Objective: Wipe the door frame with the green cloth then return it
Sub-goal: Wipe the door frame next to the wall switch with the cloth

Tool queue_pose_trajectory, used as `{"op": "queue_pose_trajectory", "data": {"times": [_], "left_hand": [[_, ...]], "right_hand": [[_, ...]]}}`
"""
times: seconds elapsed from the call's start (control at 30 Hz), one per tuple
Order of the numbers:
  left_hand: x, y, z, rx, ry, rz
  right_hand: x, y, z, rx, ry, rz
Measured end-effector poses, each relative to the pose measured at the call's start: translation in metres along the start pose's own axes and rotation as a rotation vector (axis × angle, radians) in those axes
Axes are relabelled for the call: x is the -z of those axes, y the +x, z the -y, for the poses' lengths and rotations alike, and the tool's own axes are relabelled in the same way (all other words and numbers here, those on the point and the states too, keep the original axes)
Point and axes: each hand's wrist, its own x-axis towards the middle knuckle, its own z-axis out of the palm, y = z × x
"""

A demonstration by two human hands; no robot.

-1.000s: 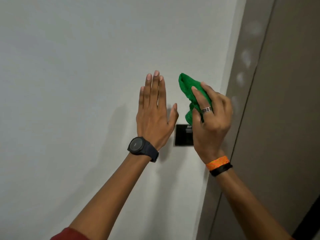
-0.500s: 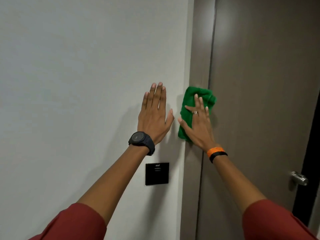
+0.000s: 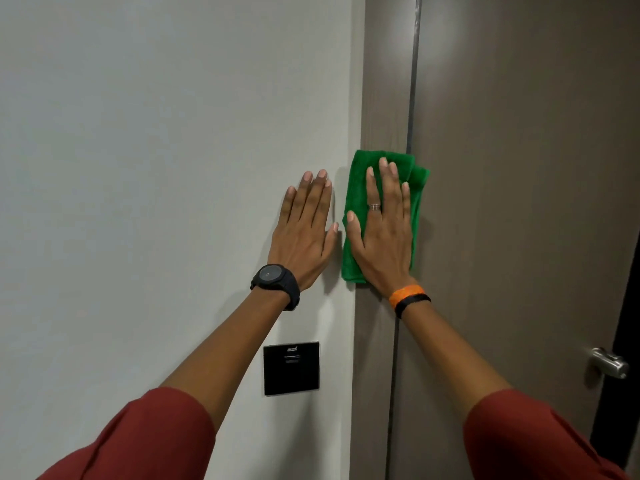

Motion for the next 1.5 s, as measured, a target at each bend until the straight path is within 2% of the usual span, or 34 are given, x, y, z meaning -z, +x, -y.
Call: {"op": "queue_pose_trajectory", "data": {"times": [0.13,0.4,0.63,0.97,1.13,1.23,1.37,1.5], "left_hand": [[-0.016,0.0,0.003,-0.016,0.076,-0.08],[-0.031,0.001,0.005,-0.044,0.16,-0.191],[-0.04,-0.021,-0.005,-0.061,0.167,-0.156],[-0.042,-0.025,-0.007,-0.067,0.173,-0.163],[-0.042,-0.026,-0.008,-0.061,0.172,-0.156],[-0.04,-0.027,-0.009,-0.059,0.175,-0.153],[-0.038,-0.027,-0.009,-0.05,0.166,-0.14],[-0.038,-0.025,-0.012,-0.059,0.16,-0.146]], "right_hand": [[-0.006,-0.048,-0.002,0.013,0.01,-0.021],[-0.01,-0.02,-0.008,0.021,-0.001,-0.026],[-0.014,-0.109,-0.004,-0.004,0.024,-0.045],[-0.018,-0.031,-0.003,-0.042,-0.014,-0.094],[-0.026,-0.17,-0.002,-0.054,-0.052,0.062],[-0.028,-0.224,0.001,-0.06,-0.072,0.085],[-0.026,-0.201,-0.001,-0.006,-0.067,0.052],[-0.019,-0.078,-0.01,0.034,-0.05,-0.052]]}}
